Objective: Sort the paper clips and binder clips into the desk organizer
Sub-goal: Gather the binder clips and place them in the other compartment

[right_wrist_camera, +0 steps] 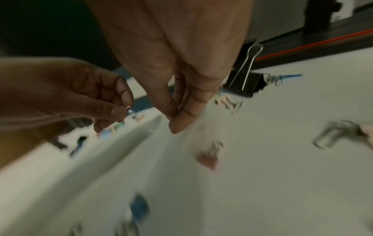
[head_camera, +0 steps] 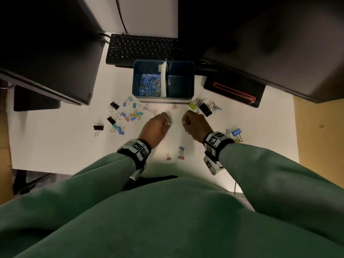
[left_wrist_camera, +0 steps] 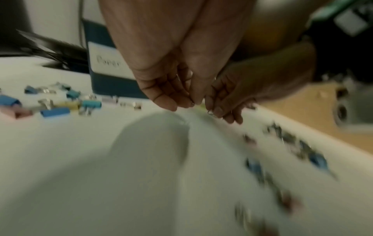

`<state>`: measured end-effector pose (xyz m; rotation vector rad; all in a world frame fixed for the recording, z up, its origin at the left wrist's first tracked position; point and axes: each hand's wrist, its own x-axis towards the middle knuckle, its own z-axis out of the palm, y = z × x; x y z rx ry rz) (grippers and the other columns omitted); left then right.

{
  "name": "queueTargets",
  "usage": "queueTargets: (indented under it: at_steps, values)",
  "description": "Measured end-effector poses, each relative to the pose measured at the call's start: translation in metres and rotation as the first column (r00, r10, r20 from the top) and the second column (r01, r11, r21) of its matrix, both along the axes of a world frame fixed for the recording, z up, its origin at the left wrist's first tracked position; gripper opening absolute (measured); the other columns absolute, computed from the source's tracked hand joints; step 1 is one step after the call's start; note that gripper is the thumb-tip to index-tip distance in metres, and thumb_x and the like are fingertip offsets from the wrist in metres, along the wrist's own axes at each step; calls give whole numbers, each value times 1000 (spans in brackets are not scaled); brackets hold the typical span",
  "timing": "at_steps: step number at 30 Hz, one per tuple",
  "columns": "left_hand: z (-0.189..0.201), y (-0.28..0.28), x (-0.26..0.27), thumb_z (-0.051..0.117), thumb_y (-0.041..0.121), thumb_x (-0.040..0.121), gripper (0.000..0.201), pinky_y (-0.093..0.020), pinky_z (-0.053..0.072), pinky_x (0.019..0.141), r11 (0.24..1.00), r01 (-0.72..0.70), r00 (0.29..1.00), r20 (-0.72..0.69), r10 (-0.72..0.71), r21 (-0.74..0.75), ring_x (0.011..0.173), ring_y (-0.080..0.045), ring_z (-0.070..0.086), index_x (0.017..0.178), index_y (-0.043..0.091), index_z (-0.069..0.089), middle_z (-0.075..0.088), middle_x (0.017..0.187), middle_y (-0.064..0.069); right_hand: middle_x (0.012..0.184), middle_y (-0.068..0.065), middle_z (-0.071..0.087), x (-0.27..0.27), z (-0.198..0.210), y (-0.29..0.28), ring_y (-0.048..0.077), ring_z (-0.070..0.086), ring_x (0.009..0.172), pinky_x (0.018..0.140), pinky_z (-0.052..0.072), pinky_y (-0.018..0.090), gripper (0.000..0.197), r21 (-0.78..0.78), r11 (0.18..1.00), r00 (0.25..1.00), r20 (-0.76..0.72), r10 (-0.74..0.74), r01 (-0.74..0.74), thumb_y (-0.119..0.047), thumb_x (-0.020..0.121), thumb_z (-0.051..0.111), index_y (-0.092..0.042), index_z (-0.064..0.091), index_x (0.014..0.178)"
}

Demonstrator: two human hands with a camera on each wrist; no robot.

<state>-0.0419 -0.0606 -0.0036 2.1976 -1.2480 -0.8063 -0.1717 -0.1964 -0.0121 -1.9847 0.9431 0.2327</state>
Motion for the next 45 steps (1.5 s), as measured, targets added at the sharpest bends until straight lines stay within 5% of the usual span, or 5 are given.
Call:
queueTargets:
  at_steps: [6, 12, 17, 25, 45]
  values:
    - [47, -43, 76, 48, 3, 88, 15, -27, 51, 72, 886, -377, 914, 43, 403, -271, 78, -16, 62, 88, 12, 60, 67, 86, -1, 83, 0, 67, 88, 67, -17, 12, 65, 71, 65, 58, 25, 10, 7, 992, 900, 421, -115, 124, -6, 92, 57, -7, 66, 96]
    - [44, -50, 78, 42, -8, 80, 30, -29, 42, 75, 851, -434, 861, 142, 489, -296, 88, -19, 50, 105, 8, 49, 51, 105, -10, 108, 12, 60, 116, 59, -13, 24, 58, 99, 87, 50, 35, 17, -333, 937, 955, 231, 187, -103, -16, 94, 56, -7, 62, 107]
    - [18, -42, -12, 50, 0, 90, 30, -31, 51, 86, 986, 16, 989, 145, 8, -163, 97, -18, 56, 115, 13, 56, 51, 120, -6, 111, 6, 56, 19, 38, -68, 24, 59, 96, 80, 52, 38, 15, -461, 842, 933, 337, -128, 282, -19, 90, 58, -16, 58, 105]
    - [-39, -77, -52, 43, -4, 86, 70, -40, 19, 119, 922, 326, 868, 322, -379, 208, 146, -29, 18, 151, 4, 18, 16, 159, -15, 98, 10, 66, -46, -3, -60, 25, 63, 87, 80, 51, 27, 17, -212, 975, 997, 58, -55, 66, -11, 93, 51, -6, 66, 99]
    - [-31, -123, -56, 60, -2, 81, 31, -42, 55, 66, 961, 262, 877, 396, -274, 84, 86, -38, 66, 111, 3, 65, 64, 114, -19, 123, 10, 50, -58, 3, -103, 28, 50, 114, 90, 47, 39, 31, -401, 863, 951, -103, 291, -308, -14, 87, 65, -11, 57, 116]
